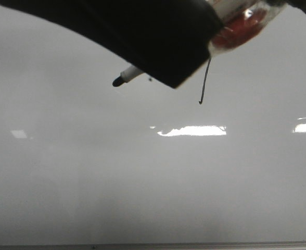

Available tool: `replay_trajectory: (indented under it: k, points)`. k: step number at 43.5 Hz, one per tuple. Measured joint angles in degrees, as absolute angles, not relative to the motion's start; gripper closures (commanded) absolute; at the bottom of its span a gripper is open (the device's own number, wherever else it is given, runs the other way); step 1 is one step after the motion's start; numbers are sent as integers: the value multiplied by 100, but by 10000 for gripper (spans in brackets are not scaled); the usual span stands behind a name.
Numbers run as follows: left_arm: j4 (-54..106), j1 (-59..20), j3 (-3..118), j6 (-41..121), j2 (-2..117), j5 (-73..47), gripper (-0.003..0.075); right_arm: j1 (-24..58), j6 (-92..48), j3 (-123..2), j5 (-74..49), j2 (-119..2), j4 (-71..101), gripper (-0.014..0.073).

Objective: Write number 7 on whiteboard

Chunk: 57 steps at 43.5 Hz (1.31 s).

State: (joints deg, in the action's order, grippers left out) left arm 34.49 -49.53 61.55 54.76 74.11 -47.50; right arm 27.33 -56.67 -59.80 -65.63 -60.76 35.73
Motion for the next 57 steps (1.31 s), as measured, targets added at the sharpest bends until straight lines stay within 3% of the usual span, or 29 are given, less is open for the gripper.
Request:
replay_trajectory:
  k: [4, 12, 21, 34, 39, 46, 49, 52, 57]
  points:
    - [3449, -5048, 6207, 5476, 7587, -4738, 213, 2733, -5667, -5980, -6551, -6076, 3573, 650]
    - [3449, -5083, 6220, 5476, 7661, -4731, 399, 2733, -5667, -5980, -6551, -6076, 3573, 650]
    - [3449, -5083, 6242, 5476, 7661, -4731, 549, 2733, -5667, -5980, -6551, -6076, 3577, 650]
    - [3373, -5083, 6255, 5485, 7661, -4731, 636, 2733, -5688, -5980, -6551, -6076, 3577, 632]
    - [3346, -5083, 6267, 5485, 7661, -4741, 640, 2733, -5688, -5980, -6551, -6076, 3577, 488]
    - [3320, -5083, 6267, 5485, 7661, -4741, 640, 2733, -5688, -5980, -6551, -6076, 3577, 123]
    - [3219, -5083, 6267, 5471, 7661, -4741, 640, 2733, -5674, -5980, -6551, -6076, 3577, 25]
    - [3027, -5083, 6267, 5306, 7661, -4759, 640, 2705, -5574, -5980, -6551, -6051, 3487, -20]
    - [2446, -4996, 6267, 4689, 7608, -4833, 640, 2534, -5116, -6062, -6563, -5874, 3083, -21]
